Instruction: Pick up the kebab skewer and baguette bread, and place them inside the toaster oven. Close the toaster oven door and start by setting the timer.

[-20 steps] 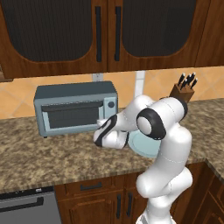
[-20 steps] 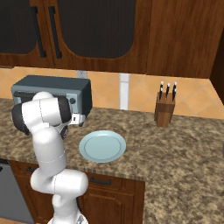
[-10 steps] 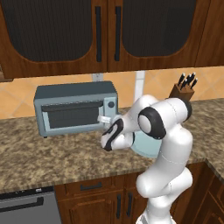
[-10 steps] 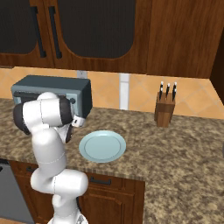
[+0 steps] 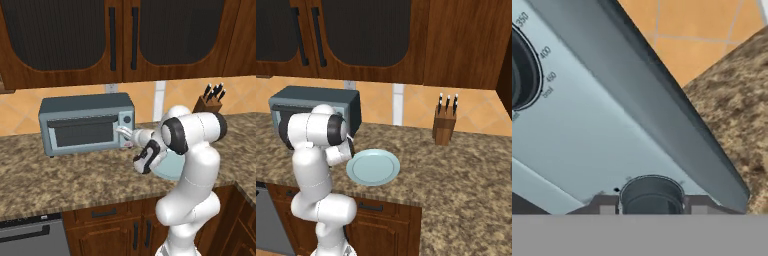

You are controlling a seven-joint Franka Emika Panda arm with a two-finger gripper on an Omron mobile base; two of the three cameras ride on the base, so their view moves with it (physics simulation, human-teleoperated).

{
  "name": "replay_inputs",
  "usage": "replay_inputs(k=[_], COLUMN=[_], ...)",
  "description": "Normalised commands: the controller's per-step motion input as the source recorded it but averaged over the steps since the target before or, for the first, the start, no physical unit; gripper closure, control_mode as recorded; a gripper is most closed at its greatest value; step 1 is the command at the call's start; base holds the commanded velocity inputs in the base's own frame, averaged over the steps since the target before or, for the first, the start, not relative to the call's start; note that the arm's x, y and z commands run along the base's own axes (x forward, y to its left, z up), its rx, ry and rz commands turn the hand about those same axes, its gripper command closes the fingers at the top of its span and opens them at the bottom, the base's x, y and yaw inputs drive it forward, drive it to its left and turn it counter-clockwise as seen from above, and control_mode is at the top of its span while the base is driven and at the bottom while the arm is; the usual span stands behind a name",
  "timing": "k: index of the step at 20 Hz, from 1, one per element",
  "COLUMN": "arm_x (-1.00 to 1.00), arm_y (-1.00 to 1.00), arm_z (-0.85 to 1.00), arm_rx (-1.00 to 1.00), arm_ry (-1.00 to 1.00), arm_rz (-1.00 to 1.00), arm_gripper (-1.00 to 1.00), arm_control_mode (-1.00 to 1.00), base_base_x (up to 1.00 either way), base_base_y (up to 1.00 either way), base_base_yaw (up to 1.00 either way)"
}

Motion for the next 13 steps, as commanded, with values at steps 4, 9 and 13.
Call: replay_inputs(k=[4, 9, 13], arm_x=[0.0, 0.0, 0.0], arm_y=[-0.14, -0.18, -0.19], arm_z=[-0.17, -0.18, -0.14], arm_rx=[0.37, 0.37, 0.39], arm_ry=[-0.09, -0.09, -0.13], arm_rz=[0.0, 0.0, 0.0], arm_gripper=[1.0, 1.0, 1.0], arm_control_mode=[-1.0, -1.0, -1.0], base_base_x=[0.0, 0.0, 0.0], base_base_y=[0.0, 0.0, 0.0], base_base_yaw=[0.0, 0.0, 0.0])
